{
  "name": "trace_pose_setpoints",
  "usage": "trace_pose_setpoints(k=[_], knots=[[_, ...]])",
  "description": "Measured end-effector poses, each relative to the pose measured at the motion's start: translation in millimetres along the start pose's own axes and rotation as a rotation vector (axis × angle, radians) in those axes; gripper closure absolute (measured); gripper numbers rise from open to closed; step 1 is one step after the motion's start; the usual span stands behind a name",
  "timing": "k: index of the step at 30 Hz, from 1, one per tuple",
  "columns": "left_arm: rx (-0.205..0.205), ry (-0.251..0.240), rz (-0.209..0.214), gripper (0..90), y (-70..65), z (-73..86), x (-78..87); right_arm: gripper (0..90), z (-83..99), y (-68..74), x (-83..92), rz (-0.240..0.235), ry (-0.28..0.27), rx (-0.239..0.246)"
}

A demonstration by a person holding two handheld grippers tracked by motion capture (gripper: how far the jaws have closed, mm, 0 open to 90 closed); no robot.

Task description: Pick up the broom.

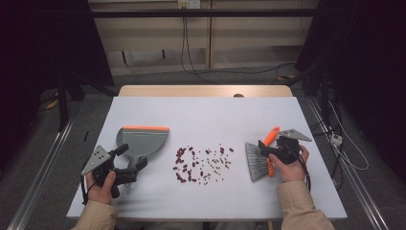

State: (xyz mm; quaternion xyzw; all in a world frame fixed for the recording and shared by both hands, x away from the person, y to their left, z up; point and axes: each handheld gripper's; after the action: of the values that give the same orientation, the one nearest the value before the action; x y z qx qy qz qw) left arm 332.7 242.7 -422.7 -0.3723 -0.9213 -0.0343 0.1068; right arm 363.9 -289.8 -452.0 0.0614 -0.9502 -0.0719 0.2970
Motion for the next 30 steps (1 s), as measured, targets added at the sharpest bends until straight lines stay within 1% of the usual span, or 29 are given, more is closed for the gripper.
trace_pose_setpoints(k=[2, 4, 5, 6, 7, 8, 9, 10, 11, 13, 14, 16, 18, 19, 21, 22, 24, 25, 28, 30], knots=[[-0.002, 0.0, 0.0, 5.2, 0.0, -0.2, 0.7, 17.0, 0.1, -0.3, -5.7, 0.007, 0.023, -0.019], [-0.008, 0.0, 0.001, 5.2, -0.2, 0.0, 1.8, 18.1, -0.7, -1.1, -10.7, 0.001, 0.041, -0.047], [-0.005, -0.003, 0.001, 5.2, -0.4, 0.1, 2.1, 19.0, -1.2, -0.8, -11.9, 0.012, 0.056, -0.052], [-0.005, -0.003, 0.001, 5.2, -0.4, 0.1, 2.1, 19.2, -1.6, -1.1, -13.2, 0.024, 0.061, -0.051], [0.001, -0.004, 0.0, 5.2, -0.8, 0.4, 2.5, 20.2, -2.1, -1.0, -14.4, 0.027, 0.056, -0.065], [-0.002, -0.001, 0.004, 5.2, 0.0, 1.0, 3.2, 22.5, -2.7, -1.0, -15.7, 0.034, 0.064, -0.072], [-0.002, -0.001, 0.004, 5.2, 0.0, 1.0, 3.2, 22.9, -3.4, -1.2, -17.0, 0.044, 0.072, -0.074], [0.003, -0.001, 0.0, 5.2, 0.3, 1.2, 4.2, 23.9, -3.9, -1.3, -18.6, 0.048, 0.071, -0.076], [0.004, -0.005, -0.001, 5.2, 0.3, 1.1, 4.5, 26.1, -4.3, -1.6, -20.2, 0.055, 0.081, -0.08], [0.003, -0.006, -0.002, 5.2, 0.5, 0.7, 5.1, 29.7, -4.8, -1.5, -23.8, 0.054, 0.11, -0.088], [0.003, -0.006, -0.002, 5.2, 0.5, 0.7, 5.1, 29.9, -4.4, -0.2, -24.9, 0.063, 0.12, -0.084], [-0.001, -0.004, -0.001, 5.2, -0.3, 0.3, 4.7, 34.2, -3.4, 1.2, -25.8, 0.075, 0.13, -0.07], [-0.004, -0.001, -0.001, 5.2, -0.7, 0.4, 4.5, 38.6, -4.4, 2.7, -25.2, 0.089, 0.147, -0.037], [-0.009, 0.001, 0.003, 5.2, -0.7, 0.5, 4.5, 40.9, -4.8, 2.5, -24.8, 0.095, 0.154, -0.038], [-0.009, -0.001, 0.002, 5.2, -1.2, 0.7, 5.2, 41.1, -5.6, 1.1, -24.9, 0.094, 0.16, -0.041], [-0.003, -0.003, 0.0, 5.2, -1.7, 0.8, 5.6, 41.2, -5.9, 1.6, -24.9, 0.1, 0.163, -0.04], [-0.003, -0.003, 0.003, 5.2, -1.4, 1.1, 6.2, 42.2, -6.2, 4.3, -25.0, 0.11, 0.173, -0.034], [-0.002, -0.003, 0.006, 5.2, -1.8, 1.5, 6.6, 44.1, -6.5, 5.1, -25.0, 0.111, 0.178, -0.031], [-0.007, 0.003, 0.006, 5.2, -1.7, 1.8, 6.8, 48.8, -8.7, 5.3, -24.8, 0.093, 0.196, -0.035], [-0.007, 0.003, 0.008, 5.2, -1.5, 1.9, 6.2, 53.6, -9.4, 5.3, -24.4, 0.068, 0.204, -0.034]])
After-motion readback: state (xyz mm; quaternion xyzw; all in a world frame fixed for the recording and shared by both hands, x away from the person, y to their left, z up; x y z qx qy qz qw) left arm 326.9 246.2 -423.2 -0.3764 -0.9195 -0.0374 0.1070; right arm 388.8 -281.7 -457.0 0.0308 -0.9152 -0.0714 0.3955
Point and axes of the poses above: each handheld gripper's, and its own axes: x roughly backward along the jaws, z roughly out of its underside, y roughly to its left, and after that the axes turned 8 degrees about -x, right-handed
